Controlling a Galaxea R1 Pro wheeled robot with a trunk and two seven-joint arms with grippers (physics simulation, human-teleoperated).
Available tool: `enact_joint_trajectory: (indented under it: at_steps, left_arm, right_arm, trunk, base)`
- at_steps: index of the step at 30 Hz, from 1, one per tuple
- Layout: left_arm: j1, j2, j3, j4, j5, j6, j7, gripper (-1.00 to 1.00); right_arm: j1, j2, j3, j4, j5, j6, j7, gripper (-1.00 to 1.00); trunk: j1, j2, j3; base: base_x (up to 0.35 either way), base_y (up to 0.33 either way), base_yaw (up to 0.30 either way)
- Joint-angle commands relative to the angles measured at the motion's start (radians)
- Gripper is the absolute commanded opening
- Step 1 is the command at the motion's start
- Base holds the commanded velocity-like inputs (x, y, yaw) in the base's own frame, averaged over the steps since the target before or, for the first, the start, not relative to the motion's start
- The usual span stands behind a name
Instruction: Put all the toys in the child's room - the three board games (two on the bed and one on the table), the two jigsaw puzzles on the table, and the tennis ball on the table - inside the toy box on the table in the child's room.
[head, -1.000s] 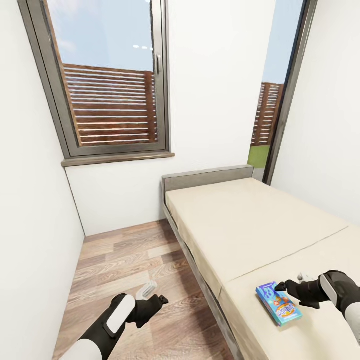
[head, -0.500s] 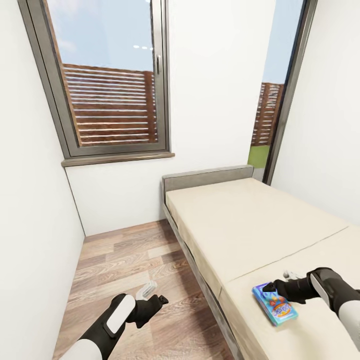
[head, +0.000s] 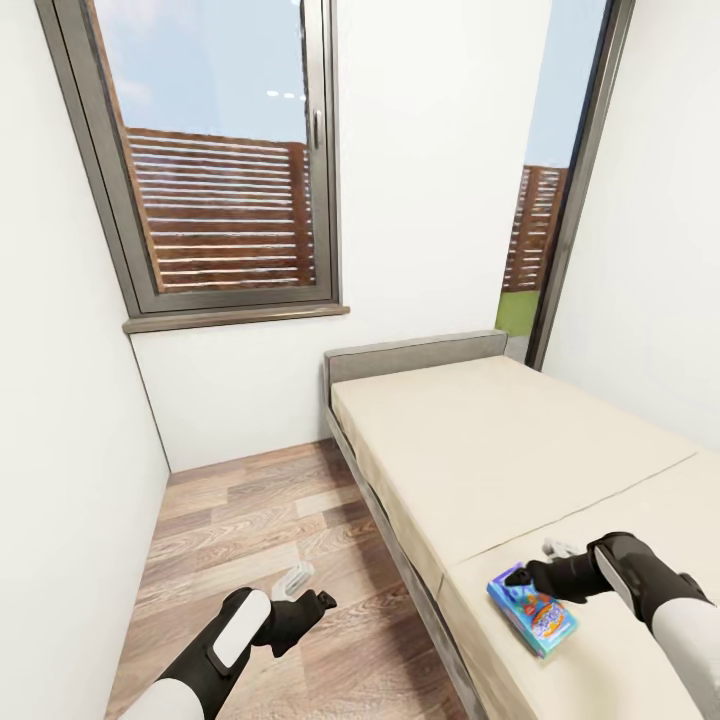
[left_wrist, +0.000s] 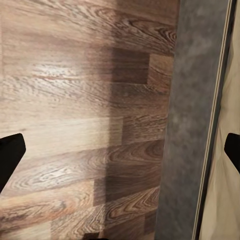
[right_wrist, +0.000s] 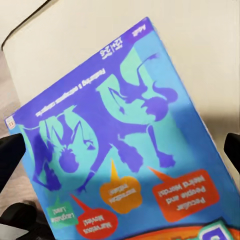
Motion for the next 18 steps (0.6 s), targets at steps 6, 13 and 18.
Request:
enact_joint_trajectory:
  at_steps: [6,13,18]
  left_arm:
    - [0.0,0.001,-0.003,-0.002,0.01,0.001,0.009,1.0]
    - [0.0,0.001,-0.003,-0.002,0.008,0.001,0.009,1.0]
    - [-0.001,0.0,-0.003,-0.002,0.009,0.001,0.009,1.0]
  right_arm:
    - [0.0,0.015,0.045,-0.013,-0.003,-0.01,0.003,1.0]
    - [-0.001,0.037,0.054,-0.038,-0.003,-0.012,0.003,1.0]
    - [-0.001,0.043,0.056,-0.057,-0.003,-0.02,0.003,1.0]
  trunk:
    - [0.0,0.0,-0.001]
    - [0.0,0.0,-0.001]
    - [0.0,0.0,-0.001]
  base:
    - [0.0,0.0,0.0]
    - [0.0,0.0,0.0]
    - [0.0,0.0,0.0]
